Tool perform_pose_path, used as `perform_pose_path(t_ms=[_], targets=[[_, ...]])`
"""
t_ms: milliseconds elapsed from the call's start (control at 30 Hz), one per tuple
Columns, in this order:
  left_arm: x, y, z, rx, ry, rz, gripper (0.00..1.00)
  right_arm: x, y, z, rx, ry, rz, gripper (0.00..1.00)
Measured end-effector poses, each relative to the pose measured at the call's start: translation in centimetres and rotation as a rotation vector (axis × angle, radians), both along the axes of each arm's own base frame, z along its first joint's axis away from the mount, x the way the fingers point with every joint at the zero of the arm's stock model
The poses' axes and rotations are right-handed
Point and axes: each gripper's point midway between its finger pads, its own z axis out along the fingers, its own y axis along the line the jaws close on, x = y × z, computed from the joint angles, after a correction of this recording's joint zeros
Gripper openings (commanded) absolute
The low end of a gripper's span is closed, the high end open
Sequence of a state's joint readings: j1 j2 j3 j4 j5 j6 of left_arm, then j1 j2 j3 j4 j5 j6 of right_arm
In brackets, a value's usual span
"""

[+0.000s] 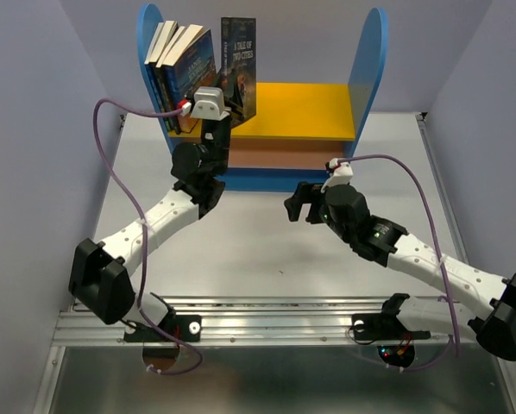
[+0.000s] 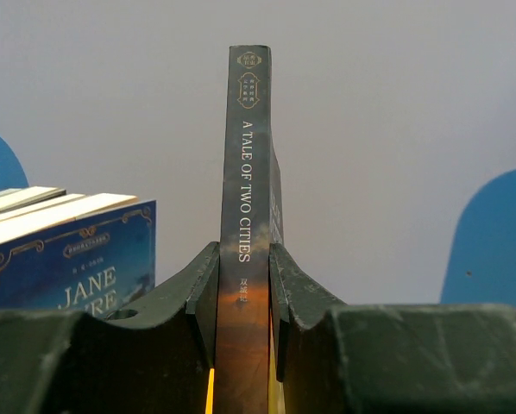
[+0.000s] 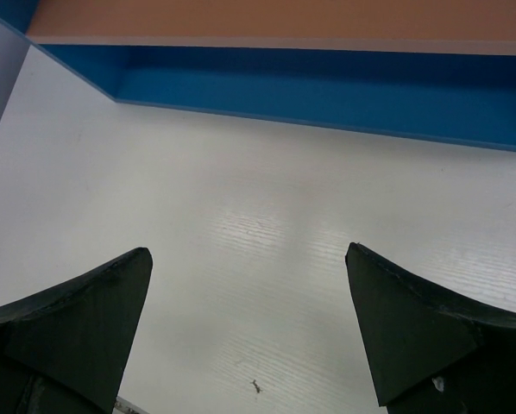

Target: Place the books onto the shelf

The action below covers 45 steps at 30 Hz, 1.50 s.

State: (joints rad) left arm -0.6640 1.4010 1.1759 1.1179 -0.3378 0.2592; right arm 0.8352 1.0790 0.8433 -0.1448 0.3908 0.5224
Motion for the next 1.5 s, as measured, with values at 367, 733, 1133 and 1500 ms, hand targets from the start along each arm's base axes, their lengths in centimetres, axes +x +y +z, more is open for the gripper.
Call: perform_pose_path(t_ms=[367, 733, 1133, 1500], targets=[[9.7, 1.2, -4.5, 0.058, 0.053, 0.049, 0.00, 4.0, -1.2, -1.8, 0.000, 0.088, -0.022, 1.00], [11.2, 3.4, -10.4, 0.054, 0.099, 0.058, 0.00, 5.1, 0.5, -5.0, 0.006, 0.200, 0.050, 1.00], [9.3, 3.8, -13.1, -0.022, 0.140, 0.006, 0.00, 3.1, 3.8, -3.5, 0.065, 0.194, 0.303, 0.91], [9.2, 4.1, -13.2, -0.055, 0.148, 0.004, 0.00, 5.8, 6.7, 10.8, 0.103, -0.137, 0.437, 0.69]])
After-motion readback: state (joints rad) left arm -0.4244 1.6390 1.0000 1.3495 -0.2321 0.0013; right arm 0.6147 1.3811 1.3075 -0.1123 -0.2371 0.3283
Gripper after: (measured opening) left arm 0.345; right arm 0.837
